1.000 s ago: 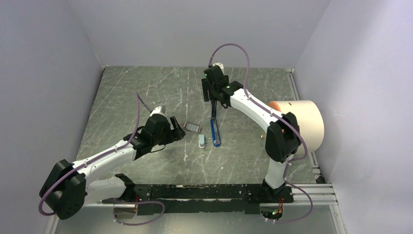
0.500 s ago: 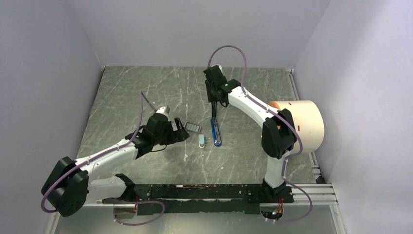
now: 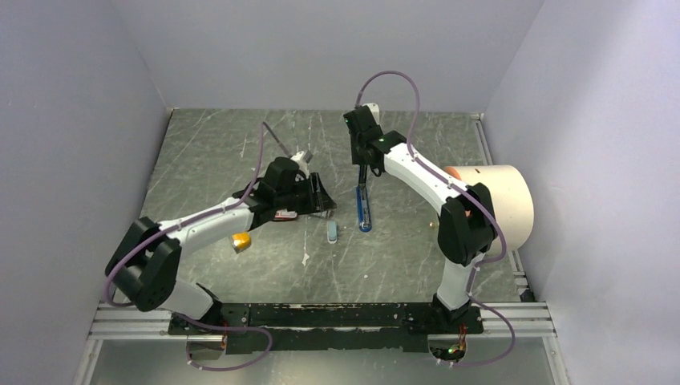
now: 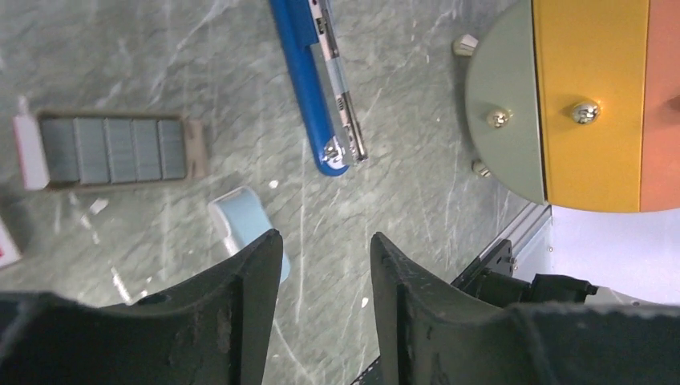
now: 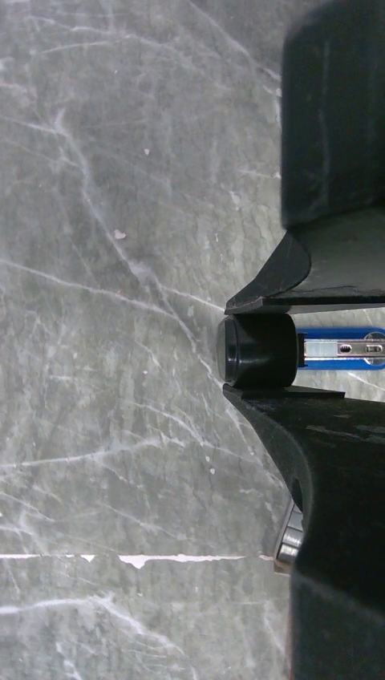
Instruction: Load the staples into the stapler
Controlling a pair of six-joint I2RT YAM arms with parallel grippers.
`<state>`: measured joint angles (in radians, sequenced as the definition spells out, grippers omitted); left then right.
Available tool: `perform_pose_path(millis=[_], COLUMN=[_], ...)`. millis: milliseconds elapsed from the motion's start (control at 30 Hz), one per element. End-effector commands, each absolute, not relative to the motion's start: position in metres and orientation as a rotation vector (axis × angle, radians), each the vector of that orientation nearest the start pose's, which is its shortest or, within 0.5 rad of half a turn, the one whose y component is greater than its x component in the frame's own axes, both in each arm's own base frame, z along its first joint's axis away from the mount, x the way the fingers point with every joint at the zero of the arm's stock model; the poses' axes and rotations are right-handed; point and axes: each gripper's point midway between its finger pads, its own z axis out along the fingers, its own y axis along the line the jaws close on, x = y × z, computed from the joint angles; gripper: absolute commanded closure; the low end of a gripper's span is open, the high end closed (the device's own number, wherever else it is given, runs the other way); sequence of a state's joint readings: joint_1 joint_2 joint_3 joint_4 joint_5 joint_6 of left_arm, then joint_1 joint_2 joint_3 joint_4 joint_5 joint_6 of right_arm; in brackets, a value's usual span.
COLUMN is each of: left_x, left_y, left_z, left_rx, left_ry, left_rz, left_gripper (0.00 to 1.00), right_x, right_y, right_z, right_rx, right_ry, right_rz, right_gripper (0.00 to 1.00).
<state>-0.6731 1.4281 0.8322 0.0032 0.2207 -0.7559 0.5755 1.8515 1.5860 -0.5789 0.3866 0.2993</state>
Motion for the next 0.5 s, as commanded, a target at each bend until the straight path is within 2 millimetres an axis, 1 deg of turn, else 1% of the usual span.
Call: perform_pose_path(millis=[0, 67, 133, 300, 333, 367, 467], left_x=[0.275, 0.277, 0.276, 0.271, 0.27, 0.269, 0.272], left_y=[-0.327, -0.336, -0.347, -0.376, -0.381, -0.386, -0.392], left_z=[0.142, 0.137, 0.127, 0.108, 0.101, 0.1, 0.089], left_rx=[0.106, 0.11, 0.131, 0.188, 0.193, 0.197, 0.2], left_ry=[2.34, 2.356, 2.383, 2.444, 2.464, 2.468, 2.483], left_rz=[-1.085, -1.092, -1.099, -1.141, -1.135, -1.13, -1.073], left_gripper=[0.52, 0.53, 0.55, 0.6, 0.62, 0.63, 0.67], right_x=[0.435, 0.434, 0.432, 0.428, 0.426, 0.425, 0.42], right_y=[0.193, 0.188, 0.184, 0.184, 0.184, 0.184, 0.185], right_z=[0.18, 0.177, 0.174, 0.168, 0.167, 0.168, 0.166], right_rx=[0.007, 0.056, 0.092, 0.126, 0.132, 0.138, 0.135], right_ry=[2.241, 2.24, 2.237, 2.243, 2.246, 2.245, 2.248], right_rz=[-0.042, -0.032, -0.023, 0.004, 0.008, 0.016, 0.039], right_gripper=[0.72, 0.73, 0.73, 0.73, 0.74, 0.74, 0.75])
